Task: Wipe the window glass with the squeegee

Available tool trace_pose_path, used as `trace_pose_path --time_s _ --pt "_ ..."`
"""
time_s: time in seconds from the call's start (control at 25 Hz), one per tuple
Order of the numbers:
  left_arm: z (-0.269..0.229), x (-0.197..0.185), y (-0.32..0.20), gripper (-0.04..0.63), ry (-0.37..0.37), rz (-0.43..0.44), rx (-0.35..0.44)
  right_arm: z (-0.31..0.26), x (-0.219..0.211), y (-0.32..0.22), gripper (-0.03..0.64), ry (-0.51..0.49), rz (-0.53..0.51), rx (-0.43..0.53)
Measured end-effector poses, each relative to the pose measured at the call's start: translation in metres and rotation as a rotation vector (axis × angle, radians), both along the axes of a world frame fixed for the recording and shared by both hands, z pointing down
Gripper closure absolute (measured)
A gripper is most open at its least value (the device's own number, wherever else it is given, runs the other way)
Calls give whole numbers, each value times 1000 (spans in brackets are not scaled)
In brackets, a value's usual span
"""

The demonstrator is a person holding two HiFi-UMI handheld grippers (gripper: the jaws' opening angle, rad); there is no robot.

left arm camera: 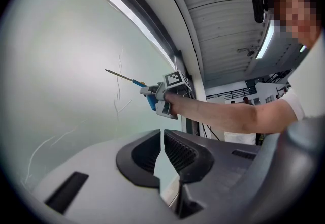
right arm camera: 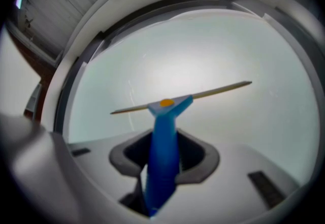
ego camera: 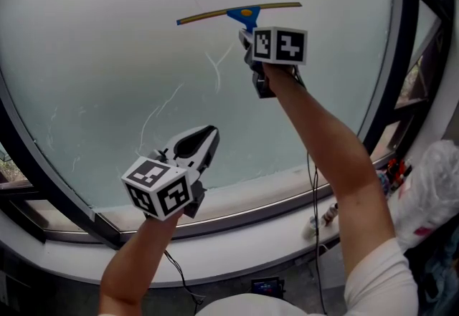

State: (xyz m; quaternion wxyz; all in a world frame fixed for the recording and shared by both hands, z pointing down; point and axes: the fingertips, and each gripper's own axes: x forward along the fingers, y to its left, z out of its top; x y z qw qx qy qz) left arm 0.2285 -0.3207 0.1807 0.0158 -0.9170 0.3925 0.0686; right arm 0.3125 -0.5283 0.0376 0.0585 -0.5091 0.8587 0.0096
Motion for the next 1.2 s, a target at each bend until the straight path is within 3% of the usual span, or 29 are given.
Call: trace_pose_path --time_s 1.2 --pt "54 0 -5 549 38 6 -109 84 -4 4 472 25 -13 -94"
